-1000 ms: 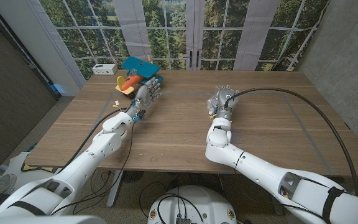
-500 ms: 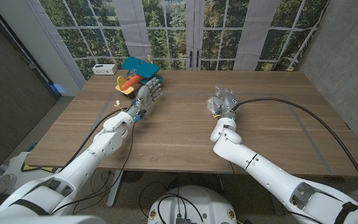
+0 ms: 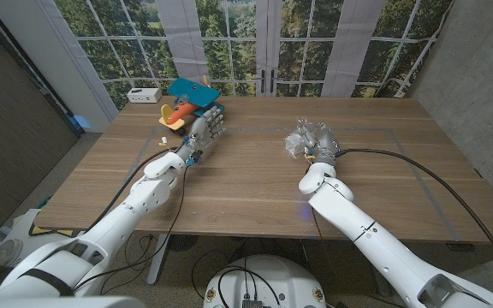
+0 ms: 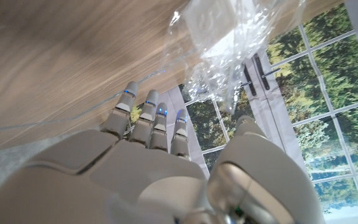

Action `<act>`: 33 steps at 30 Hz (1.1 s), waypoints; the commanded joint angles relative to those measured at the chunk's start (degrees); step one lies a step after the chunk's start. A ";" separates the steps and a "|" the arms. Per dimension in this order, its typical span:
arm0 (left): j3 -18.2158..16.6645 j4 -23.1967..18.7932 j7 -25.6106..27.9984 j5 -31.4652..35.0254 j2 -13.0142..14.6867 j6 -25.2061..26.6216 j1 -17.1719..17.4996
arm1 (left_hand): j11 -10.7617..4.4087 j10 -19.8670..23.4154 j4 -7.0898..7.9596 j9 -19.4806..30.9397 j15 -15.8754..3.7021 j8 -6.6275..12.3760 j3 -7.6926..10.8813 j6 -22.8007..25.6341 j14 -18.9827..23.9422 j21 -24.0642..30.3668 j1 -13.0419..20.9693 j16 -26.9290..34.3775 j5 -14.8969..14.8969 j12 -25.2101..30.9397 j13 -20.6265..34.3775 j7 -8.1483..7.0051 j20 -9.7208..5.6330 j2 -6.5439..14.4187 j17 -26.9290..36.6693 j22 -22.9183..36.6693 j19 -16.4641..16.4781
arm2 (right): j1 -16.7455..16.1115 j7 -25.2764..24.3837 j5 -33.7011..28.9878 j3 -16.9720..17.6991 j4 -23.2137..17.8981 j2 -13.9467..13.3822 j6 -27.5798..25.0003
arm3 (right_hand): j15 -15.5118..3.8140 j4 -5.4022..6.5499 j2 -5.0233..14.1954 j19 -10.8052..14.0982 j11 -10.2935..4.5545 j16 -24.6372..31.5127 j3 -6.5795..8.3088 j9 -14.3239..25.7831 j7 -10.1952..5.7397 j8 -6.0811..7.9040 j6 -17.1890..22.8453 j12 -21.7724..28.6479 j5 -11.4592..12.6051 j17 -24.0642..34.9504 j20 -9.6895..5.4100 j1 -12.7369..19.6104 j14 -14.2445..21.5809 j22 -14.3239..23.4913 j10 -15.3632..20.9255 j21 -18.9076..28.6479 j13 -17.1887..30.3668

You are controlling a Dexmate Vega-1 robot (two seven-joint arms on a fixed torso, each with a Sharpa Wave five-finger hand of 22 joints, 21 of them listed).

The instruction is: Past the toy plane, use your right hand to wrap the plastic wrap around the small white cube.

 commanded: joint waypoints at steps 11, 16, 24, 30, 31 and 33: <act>0.29 -1.63 0.48 0.40 0.18 0.15 0.61 | -0.22 -12.34 -0.17 0.20 0.29 0.10 0.47 -9.42 -9.93 0.18 0.18 0.06 -0.08 0.01 0.25 -0.17 0.31 0.06 0.15 0.32 -0.30 | -0.27 -10.14 -4.48 -4.47 -4.04 1.45 -16.86 | -2.43 -6.52 -0.38 4.84 -0.62 6.09 0.60 3.48 2.37 9.92 21.67 8.82 0.34 4.47 -1.10 5.21 10.79 0.76 13.07 2.15 3.76; 0.19 -2.22 0.91 0.32 0.40 0.38 0.96 | -0.19 -12.44 -0.18 0.19 0.19 0.10 0.48 -9.45 -9.91 0.17 0.19 0.08 -0.08 -0.03 0.25 -0.17 0.31 0.04 0.15 0.32 -0.32 | 0.01 -8.84 -4.26 -5.42 -4.64 0.36 -16.03 | -3.42 -9.52 0.15 5.45 -2.06 7.68 2.05 4.54 2.13 11.81 24.23 11.05 0.91 5.99 -1.62 9.64 12.53 0.89 15.77 2.45 4.98; -0.02 -2.57 1.30 0.16 0.54 0.27 1.35 | -0.18 -12.61 -0.19 0.20 0.23 0.09 0.51 -9.54 -9.99 0.16 0.20 0.06 -0.09 -0.08 0.25 -0.13 0.23 0.05 0.15 0.32 -0.37 | 1.55 -6.92 -3.99 -6.86 -4.00 -0.23 -16.01 | -4.06 -10.18 -0.06 5.60 -2.86 9.26 2.07 4.83 2.50 12.99 26.97 13.50 0.88 7.50 -1.73 10.72 14.41 1.03 18.93 2.63 6.08; -0.12 -2.55 1.34 0.06 0.58 0.15 1.45 | -0.09 -12.66 -0.19 0.20 0.21 0.07 0.53 -9.63 -10.05 0.15 0.20 0.05 -0.09 -0.08 0.25 -0.16 0.25 0.06 0.15 0.32 -0.39 | 3.21 -6.06 -4.22 -8.37 -2.57 -0.12 -16.22 | -4.55 -10.63 0.07 6.32 -3.21 10.26 2.45 4.42 2.47 13.36 28.95 14.69 0.94 8.16 -2.16 12.01 15.94 1.06 20.52 2.97 6.54; -0.17 -2.59 1.40 0.00 0.60 0.18 1.49 | -0.07 -12.71 -0.19 0.20 0.20 0.06 0.53 -9.68 -10.09 0.13 0.20 0.04 -0.09 -0.10 0.25 -0.15 0.25 0.06 0.15 0.33 -0.44 | 3.52 -5.83 -4.21 -8.59 -2.34 -0.07 -16.40 | -4.68 -10.78 0.01 6.38 -3.17 10.29 2.53 4.36 2.40 13.33 29.02 14.80 0.95 8.19 -2.17 12.30 15.98 1.06 20.62 3.00 6.59; -0.23 -2.45 1.41 0.02 0.54 -0.05 1.49 | -0.06 -12.71 -0.18 0.20 0.20 0.06 0.54 -9.68 -10.09 0.13 0.19 0.04 -0.09 -0.09 0.26 -0.13 0.25 0.06 0.15 0.33 -0.47 | 4.05 -5.78 -4.36 -8.97 -1.67 0.14 -16.50 | -4.79 -10.87 0.10 6.54 -3.40 10.57 2.72 4.21 2.26 13.41 29.59 15.16 0.98 8.35 -2.27 12.80 16.49 1.07 21.05 3.09 6.75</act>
